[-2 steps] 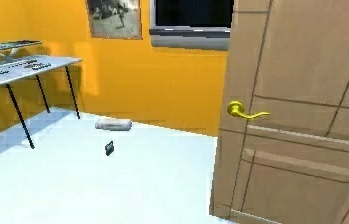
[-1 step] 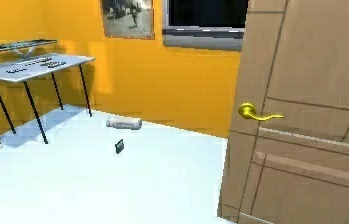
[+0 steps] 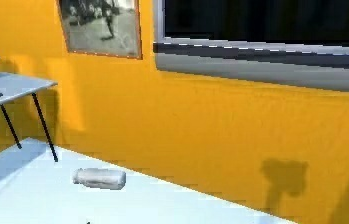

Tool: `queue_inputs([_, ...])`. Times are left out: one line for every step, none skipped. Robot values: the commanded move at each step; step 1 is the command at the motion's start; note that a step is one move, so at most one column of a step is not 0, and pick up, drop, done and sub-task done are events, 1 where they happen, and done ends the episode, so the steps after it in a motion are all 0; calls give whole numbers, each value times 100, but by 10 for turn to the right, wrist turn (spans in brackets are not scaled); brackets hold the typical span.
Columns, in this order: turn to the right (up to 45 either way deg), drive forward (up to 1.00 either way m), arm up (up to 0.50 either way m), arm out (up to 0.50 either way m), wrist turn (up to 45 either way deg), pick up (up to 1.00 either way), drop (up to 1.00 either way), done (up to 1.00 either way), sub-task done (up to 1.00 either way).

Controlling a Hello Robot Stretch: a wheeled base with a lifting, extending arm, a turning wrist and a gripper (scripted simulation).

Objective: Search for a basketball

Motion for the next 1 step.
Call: queue_inputs([150, 0, 0, 0, 0, 0, 0, 0, 0])
